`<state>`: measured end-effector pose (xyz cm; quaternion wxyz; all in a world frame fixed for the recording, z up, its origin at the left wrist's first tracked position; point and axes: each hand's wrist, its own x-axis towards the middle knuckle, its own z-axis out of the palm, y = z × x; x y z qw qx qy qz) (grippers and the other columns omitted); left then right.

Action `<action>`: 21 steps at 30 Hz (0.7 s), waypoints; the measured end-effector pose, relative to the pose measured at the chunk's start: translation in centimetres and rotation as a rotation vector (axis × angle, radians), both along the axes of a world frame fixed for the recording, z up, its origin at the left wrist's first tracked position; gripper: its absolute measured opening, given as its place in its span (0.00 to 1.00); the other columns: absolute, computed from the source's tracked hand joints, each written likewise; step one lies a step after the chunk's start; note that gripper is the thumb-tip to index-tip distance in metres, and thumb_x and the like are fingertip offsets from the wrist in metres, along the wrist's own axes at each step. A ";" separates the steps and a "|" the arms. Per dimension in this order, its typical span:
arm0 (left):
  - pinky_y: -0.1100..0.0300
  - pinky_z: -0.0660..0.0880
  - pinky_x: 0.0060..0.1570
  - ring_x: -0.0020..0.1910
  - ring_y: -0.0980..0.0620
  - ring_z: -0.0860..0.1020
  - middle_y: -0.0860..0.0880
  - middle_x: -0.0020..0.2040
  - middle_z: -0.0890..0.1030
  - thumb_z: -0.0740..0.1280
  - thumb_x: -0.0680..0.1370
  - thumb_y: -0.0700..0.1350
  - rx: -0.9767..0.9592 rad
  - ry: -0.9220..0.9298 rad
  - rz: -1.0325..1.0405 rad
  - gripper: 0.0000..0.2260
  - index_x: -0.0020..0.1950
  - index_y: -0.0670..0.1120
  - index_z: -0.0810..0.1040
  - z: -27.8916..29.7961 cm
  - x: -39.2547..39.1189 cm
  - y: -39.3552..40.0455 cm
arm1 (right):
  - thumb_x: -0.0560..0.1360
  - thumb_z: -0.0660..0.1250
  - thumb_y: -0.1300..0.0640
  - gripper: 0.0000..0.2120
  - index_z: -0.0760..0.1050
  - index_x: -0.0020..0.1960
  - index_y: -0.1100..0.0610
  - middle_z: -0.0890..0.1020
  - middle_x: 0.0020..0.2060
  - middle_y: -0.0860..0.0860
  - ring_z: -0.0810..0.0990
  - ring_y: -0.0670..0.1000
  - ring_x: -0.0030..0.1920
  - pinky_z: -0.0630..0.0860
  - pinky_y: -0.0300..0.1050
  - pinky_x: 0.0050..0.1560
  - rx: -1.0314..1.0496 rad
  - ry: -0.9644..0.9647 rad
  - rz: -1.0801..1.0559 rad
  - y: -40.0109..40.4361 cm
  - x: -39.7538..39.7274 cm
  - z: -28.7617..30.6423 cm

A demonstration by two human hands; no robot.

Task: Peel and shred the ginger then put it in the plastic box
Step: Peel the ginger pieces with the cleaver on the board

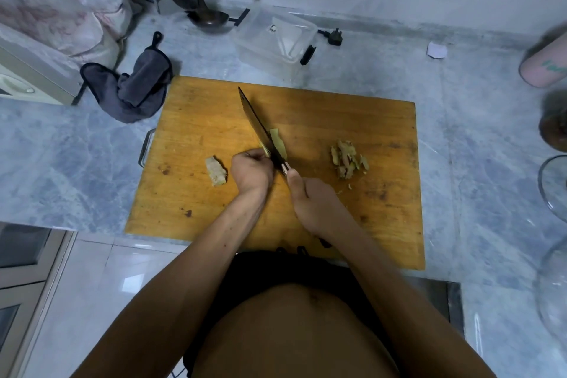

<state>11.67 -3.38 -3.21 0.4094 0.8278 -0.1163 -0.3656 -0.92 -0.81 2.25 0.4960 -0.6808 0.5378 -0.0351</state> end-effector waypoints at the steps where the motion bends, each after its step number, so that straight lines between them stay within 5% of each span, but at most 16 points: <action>1: 0.54 0.78 0.55 0.47 0.47 0.81 0.45 0.47 0.84 0.64 0.77 0.32 0.001 0.001 0.007 0.10 0.48 0.41 0.84 0.1 0.0 0.0 | 0.85 0.45 0.43 0.27 0.67 0.33 0.55 0.73 0.31 0.52 0.72 0.50 0.33 0.68 0.46 0.39 0.009 0.000 0.004 -0.2 0.2 0.0; 8: 0.48 0.81 0.53 0.46 0.44 0.83 0.44 0.45 0.85 0.66 0.75 0.32 0.015 0.039 0.027 0.15 0.35 0.50 0.79 -0.5 0.5 -0.4 | 0.84 0.45 0.42 0.27 0.67 0.34 0.55 0.73 0.30 0.51 0.71 0.48 0.31 0.67 0.43 0.34 -0.027 0.011 0.023 0.9 -1.8 -0.2; 17: 0.54 0.78 0.57 0.50 0.47 0.81 0.44 0.49 0.85 0.66 0.75 0.34 0.030 -0.003 -0.007 0.09 0.49 0.42 0.85 -0.3 0.3 -0.3 | 0.85 0.46 0.44 0.25 0.66 0.34 0.54 0.72 0.32 0.50 0.73 0.52 0.36 0.66 0.44 0.41 -0.019 -0.006 0.013 0.2 -0.6 -1.1; 21: 0.63 0.74 0.51 0.47 0.51 0.79 0.48 0.46 0.82 0.66 0.76 0.34 0.031 -0.036 -0.018 0.09 0.50 0.41 0.85 0.1 0.4 0.0 | 0.85 0.47 0.43 0.26 0.67 0.34 0.54 0.74 0.31 0.50 0.73 0.49 0.33 0.66 0.45 0.39 0.004 0.015 0.018 -0.6 0.3 -1.8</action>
